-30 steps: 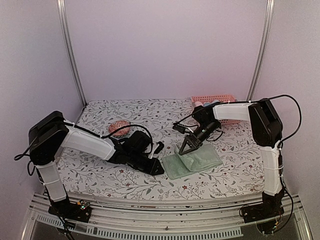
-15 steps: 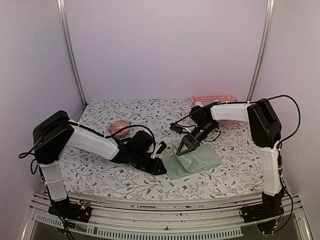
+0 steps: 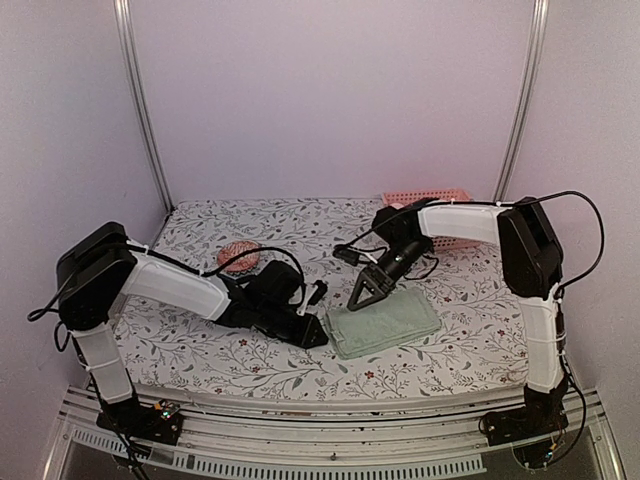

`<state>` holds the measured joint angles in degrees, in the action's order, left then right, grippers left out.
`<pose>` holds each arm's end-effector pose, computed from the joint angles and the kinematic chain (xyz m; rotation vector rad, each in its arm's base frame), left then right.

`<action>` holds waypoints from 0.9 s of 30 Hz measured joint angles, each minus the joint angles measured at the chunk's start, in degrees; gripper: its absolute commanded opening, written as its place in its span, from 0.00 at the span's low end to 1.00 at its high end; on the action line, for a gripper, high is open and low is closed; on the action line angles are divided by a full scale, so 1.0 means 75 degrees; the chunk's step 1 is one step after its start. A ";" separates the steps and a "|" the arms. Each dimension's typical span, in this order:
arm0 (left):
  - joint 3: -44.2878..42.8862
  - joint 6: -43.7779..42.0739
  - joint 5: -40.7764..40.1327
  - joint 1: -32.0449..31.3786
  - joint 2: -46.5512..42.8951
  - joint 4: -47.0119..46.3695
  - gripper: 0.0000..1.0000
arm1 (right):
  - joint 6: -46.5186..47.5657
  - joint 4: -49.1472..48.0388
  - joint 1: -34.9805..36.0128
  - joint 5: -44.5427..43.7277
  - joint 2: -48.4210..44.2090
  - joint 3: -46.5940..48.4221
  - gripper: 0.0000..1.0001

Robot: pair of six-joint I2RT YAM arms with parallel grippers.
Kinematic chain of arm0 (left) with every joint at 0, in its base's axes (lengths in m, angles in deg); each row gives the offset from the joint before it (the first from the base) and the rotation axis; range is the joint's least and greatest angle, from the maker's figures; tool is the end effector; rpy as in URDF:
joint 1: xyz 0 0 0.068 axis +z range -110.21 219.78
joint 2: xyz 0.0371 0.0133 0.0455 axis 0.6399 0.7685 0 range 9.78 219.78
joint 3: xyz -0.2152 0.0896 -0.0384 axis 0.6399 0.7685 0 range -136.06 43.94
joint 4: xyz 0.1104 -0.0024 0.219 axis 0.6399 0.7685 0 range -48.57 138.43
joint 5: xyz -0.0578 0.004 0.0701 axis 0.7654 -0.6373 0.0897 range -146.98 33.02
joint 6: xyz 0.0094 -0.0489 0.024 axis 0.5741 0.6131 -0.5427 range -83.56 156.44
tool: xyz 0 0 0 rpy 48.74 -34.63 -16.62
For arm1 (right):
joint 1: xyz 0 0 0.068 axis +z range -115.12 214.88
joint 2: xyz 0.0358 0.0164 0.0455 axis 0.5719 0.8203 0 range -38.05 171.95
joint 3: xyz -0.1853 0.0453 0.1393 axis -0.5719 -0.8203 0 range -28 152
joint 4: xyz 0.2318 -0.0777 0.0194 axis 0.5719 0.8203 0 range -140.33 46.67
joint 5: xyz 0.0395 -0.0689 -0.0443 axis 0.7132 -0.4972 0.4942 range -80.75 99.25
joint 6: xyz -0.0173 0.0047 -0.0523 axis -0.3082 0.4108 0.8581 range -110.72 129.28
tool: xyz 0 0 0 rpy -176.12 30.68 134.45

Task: Roll the towels
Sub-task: Fold the towel at the center of the board, then rotate the towel at the center of the board.

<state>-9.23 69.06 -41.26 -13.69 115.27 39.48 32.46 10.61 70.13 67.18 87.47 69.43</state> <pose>0.1925 -0.2771 0.1029 0.6131 2.5981 -0.9248 0.2935 0.2465 0.1492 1.3163 -2.3285 -1.4747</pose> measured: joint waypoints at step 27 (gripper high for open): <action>-0.2049 -0.0265 0.0487 0.0411 0.0627 0.0073 0.10 | -0.0189 -0.4130 -0.2923 -0.1451 -0.4555 -0.4960 0.91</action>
<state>-24.59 67.07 -37.61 -10.61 119.97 40.02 31.04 -20.36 48.20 56.30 53.30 32.23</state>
